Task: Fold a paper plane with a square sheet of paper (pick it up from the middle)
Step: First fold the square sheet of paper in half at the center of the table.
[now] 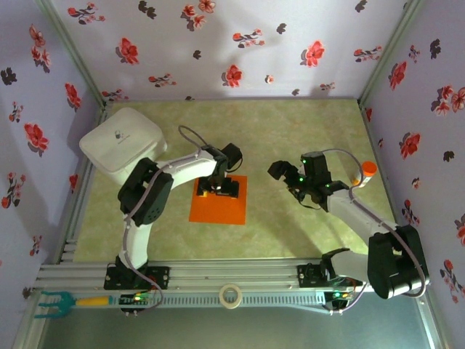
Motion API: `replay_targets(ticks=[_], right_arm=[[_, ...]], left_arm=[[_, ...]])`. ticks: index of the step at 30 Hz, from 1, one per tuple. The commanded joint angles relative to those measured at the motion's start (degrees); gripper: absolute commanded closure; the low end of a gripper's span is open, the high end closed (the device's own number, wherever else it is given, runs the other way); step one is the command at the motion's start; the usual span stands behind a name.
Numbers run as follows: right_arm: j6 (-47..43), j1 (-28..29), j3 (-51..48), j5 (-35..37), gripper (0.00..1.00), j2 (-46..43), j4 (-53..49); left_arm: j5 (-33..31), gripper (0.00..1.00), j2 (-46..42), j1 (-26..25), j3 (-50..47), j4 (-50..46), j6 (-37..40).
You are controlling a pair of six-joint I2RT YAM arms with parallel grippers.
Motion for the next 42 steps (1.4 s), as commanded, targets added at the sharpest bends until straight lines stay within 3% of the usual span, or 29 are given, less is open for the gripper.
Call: replay_targets(ticks=[1, 33, 37, 42], right_arm=[[-1.4, 0.3, 0.8, -1.1, 0.01, 0.6, -0.1], [-1.3, 0.3, 0.6, 0.4, 0.01, 0.2, -1.7], [-0.4, 0.3, 0.4, 1.6, 0.01, -0.9, -2.1], [1.1, 0.3, 0.1, 5.6, 0.01, -4.6, -3.2]], left_arm=[[-0.6, 0.04, 1.5, -0.3, 1.6, -1.3, 0.7], [0.7, 0.07, 3.5, -1.2, -2.5, 2.2, -1.1], [0.2, 0.12, 2.1, -1.3, -2.2, 2.3, -1.1], [0.0, 0.28, -0.7, -1.5, -2.6, 3.9, -0.6]])
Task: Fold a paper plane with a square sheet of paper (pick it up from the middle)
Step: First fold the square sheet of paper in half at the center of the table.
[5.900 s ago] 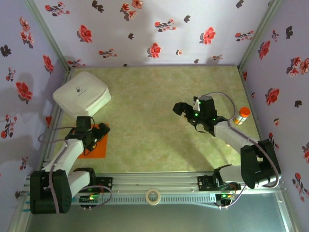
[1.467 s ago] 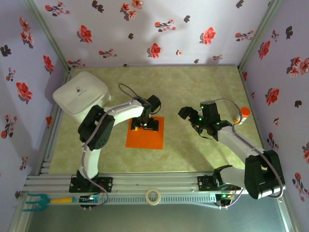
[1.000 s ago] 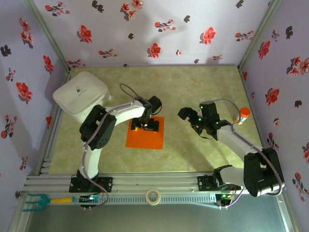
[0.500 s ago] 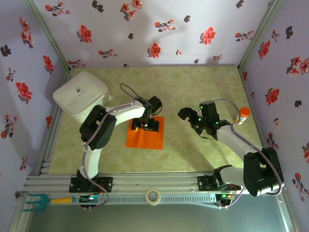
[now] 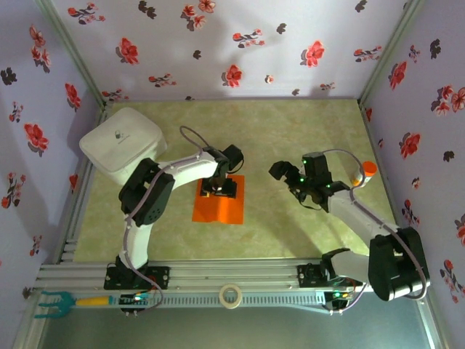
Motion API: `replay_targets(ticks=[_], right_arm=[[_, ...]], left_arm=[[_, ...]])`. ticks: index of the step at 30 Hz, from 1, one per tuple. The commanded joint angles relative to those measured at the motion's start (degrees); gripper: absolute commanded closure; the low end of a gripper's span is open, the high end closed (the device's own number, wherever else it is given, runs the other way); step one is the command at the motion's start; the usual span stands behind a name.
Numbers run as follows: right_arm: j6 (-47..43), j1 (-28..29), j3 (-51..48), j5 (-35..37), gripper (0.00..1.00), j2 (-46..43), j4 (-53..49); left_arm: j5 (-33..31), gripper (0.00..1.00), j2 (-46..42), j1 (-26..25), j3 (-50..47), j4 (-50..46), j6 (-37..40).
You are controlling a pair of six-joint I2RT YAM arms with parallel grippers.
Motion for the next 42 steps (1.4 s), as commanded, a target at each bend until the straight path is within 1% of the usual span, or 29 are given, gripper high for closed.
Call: replay_targets(ticks=[1, 2, 5, 9, 11, 14, 19, 22, 25, 28, 29, 35, 39, 42], right_arm=[[1.5, 0.3, -0.1, 4.7, 0.01, -3.9, -2.0], [2.4, 0.3, -0.3, 5.8, 0.01, -4.7, -2.5], [3.0, 0.3, -0.9, 8.2, 0.01, -7.4, -2.8], [4.2, 0.3, -4.1, 10.7, 0.01, -10.5, 0.3], [4.1, 0.3, -5.6, 11.3, 0.01, -11.9, 2.1], [4.1, 0.2, -6.9, 12.0, 0.01, -13.5, 2.8], [3.1, -0.1, -8.4, 11.9, 0.01, -15.7, 3.0], [2.9, -0.7, -9.3, 8.5, 0.01, -16.6, 3.9], [2.7, -1.1, -9.8, 4.8, 0.01, -16.8, 5.0], [1.7, -1.7, -9.6, 3.8, 0.01, -16.7, 4.5], [1.7, -1.9, -9.6, 4.1, 0.01, -16.7, 4.3], [2.2, -2.4, -9.8, 1.2, 0.02, -15.1, 7.1], [2.6, -2.5, -9.5, -1.4, 0.03, -12.5, 9.5], [2.4, -2.4, -8.0, -2.8, 0.04, -9.4, 9.4]], left_arm=[[0.9, 0.29, -1.4, -0.8, -2.0, 2.7, -0.3], [0.9, 0.3, -2.0, -1.0, -2.2, 3.1, -0.4], [1.0, 0.39, -3.4, -1.3, -3.2, 4.7, 0.0], [1.5, 0.51, -4.4, -1.3, -3.1, 6.2, -0.1], [1.5, 0.54, -4.8, -1.4, -2.6, 6.3, -0.1], [2.5, 0.54, -6.4, -1.5, -2.4, 7.6, -0.2], [7.2, 0.54, -11.1, -1.2, -3.3, 12.1, -0.6], [14.0, 0.54, -13.7, -0.1, -5.0, 17.4, -1.6], [21.4, 0.54, -15.0, 1.4, -7.5, 24.5, -4.4], [28.5, 0.54, -15.2, 2.6, -9.6, 31.7, -7.6], [29.7, 0.54, -15.0, 2.8, -9.9, 33.1, -8.4], [34.6, 0.54, -13.5, 4.2, -14.1, 40.5, -12.0], [36.2, 0.54, -11.9, 5.3, -18.1, 47.0, -15.8], [36.9, 0.54, -10.3, 5.4, -19.3, 48.4, -16.7]])
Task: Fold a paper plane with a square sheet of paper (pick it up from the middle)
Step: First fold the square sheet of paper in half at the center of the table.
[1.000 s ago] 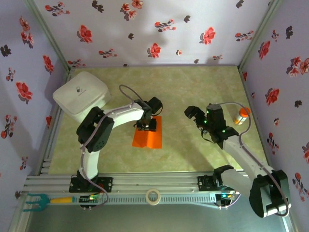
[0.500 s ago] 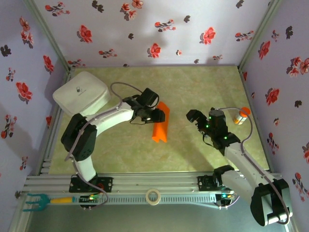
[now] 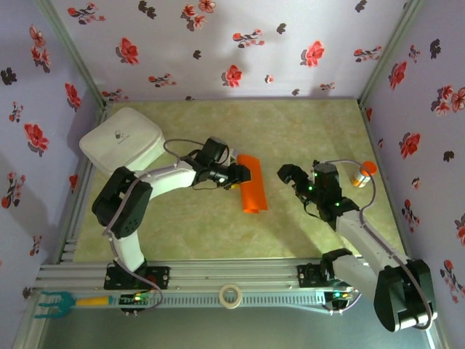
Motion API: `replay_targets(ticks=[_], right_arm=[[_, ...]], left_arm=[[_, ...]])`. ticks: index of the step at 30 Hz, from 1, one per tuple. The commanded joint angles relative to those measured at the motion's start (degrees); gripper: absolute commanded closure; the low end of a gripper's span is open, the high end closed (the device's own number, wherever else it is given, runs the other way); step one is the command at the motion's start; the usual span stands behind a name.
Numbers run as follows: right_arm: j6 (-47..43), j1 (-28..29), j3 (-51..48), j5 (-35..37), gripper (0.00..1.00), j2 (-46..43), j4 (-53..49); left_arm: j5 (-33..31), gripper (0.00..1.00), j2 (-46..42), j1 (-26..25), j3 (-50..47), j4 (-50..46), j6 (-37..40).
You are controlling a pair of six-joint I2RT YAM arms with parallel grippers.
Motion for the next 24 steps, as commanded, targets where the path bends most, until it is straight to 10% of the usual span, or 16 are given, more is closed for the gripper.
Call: replay_targets(ticks=[1, 24], right_arm=[[-0.4, -0.3, 1.9, -3.3, 0.04, 3.2, 1.6], [-0.4, 0.3, 4.0, -8.2, 0.06, 13.0, 5.7]], left_arm=[[3.1, 0.54, 2.4, 0.5, -1.4, 4.6, -2.7], [2.4, 0.54, 9.4, 1.7, 4.1, -9.1, 7.2]])
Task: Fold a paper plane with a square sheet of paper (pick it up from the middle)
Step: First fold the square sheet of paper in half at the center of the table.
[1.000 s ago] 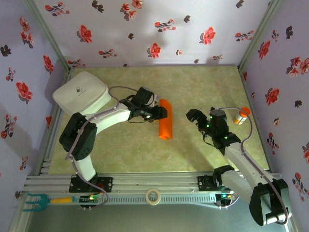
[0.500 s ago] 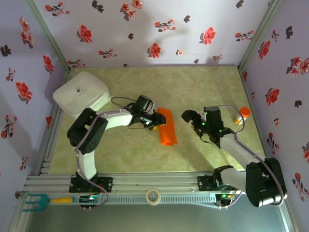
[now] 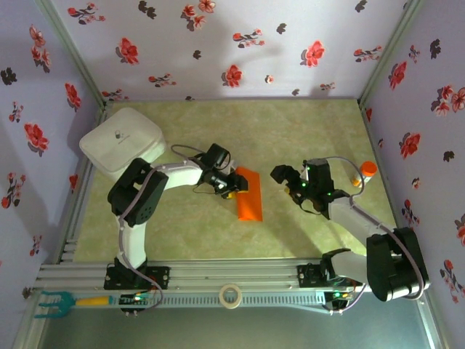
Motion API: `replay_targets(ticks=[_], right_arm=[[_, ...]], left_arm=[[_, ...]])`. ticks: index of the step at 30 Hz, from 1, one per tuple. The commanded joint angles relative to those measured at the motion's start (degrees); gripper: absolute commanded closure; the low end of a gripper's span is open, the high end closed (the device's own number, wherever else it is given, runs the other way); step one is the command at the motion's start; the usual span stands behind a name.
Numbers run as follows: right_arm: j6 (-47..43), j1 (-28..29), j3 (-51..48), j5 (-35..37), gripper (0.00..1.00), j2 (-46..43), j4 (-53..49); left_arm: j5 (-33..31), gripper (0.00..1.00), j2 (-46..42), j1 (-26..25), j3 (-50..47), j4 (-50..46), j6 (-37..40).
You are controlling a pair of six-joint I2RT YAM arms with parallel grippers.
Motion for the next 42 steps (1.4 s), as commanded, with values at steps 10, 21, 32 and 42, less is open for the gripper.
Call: replay_targets(ticks=[10, 21, 32, 42], right_arm=[[-0.6, 1.0, 2.9, -4.1, 0.16, 5.5, 3.9], [0.3, 3.0, 4.4, -6.5, 0.25, 10.5, 7.6], [1.3, 6.5, 7.2, -9.1, 0.45, 17.5, 11.1], [0.5, 9.0, 9.7, -10.7, 0.74, 23.0, 10.6]], left_arm=[[-4.1, 0.5, 0.8, 0.5, 3.5, -7.3, 4.8], [-17.5, 0.42, -5.3, 0.6, 2.8, -12.2, 5.7], [-15.7, 0.46, -1.9, 0.8, 5.7, -18.4, 9.8], [-16.3, 0.46, -0.2, 0.7, 6.3, -19.2, 10.5]])
